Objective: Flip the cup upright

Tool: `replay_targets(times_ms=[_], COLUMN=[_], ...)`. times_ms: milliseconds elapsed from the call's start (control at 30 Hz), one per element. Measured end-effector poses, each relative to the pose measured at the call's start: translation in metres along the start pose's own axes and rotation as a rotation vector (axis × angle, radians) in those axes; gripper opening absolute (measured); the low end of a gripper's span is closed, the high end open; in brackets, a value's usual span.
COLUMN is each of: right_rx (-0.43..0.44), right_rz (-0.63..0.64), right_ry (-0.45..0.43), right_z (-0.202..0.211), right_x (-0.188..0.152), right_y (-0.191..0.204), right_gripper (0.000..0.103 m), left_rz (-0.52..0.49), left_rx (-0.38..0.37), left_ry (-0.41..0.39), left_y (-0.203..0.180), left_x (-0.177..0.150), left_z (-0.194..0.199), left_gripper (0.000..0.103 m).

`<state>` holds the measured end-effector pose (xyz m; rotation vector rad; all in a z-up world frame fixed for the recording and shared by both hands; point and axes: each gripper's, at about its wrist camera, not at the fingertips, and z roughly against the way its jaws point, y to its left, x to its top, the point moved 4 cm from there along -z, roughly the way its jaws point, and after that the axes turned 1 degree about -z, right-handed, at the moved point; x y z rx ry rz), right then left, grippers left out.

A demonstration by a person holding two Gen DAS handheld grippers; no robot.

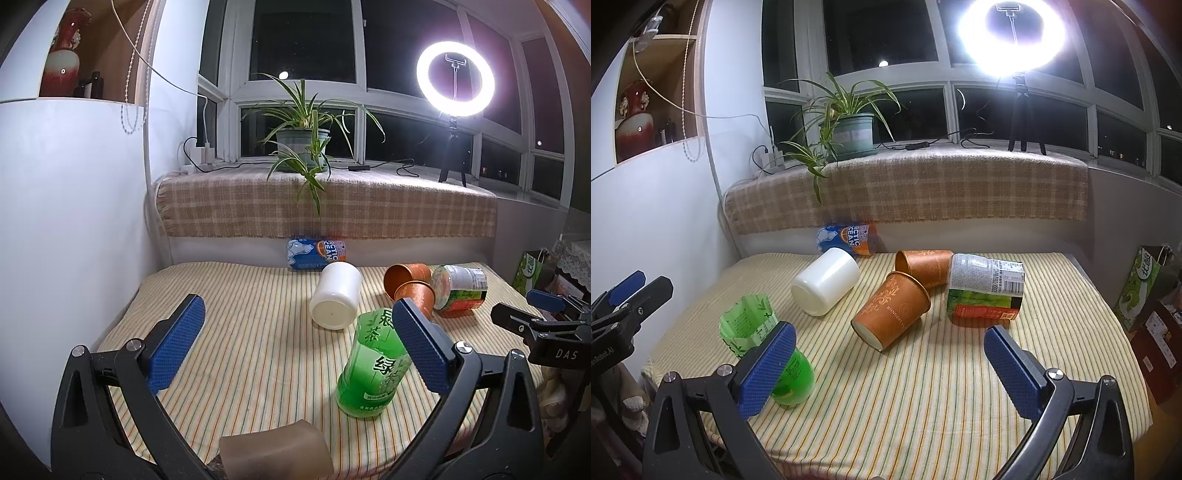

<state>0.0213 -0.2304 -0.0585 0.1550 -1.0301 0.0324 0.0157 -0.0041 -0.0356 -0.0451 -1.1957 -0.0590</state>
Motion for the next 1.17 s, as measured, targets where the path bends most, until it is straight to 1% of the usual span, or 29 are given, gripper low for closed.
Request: replay_targets(times_ms=[833, 1167], right_rx=[0.007, 0.036], right_rz=[-0.004, 0.023], right_ry=[0.019, 0.049], right_z=[-0.007, -0.012], right_x=[-0.003, -0.008], right_y=[-0.001, 0.007], right_gripper=[0.103, 0.103], left_rz=[0.002, 0.003], left_rx=[0.002, 0.014], left_ry=[0.0, -0.002], left_y=[0.0, 0.002], left_x=[0.002, 0.0], left_z=[-0.002, -0.007], left_gripper=[0.103, 0.103])
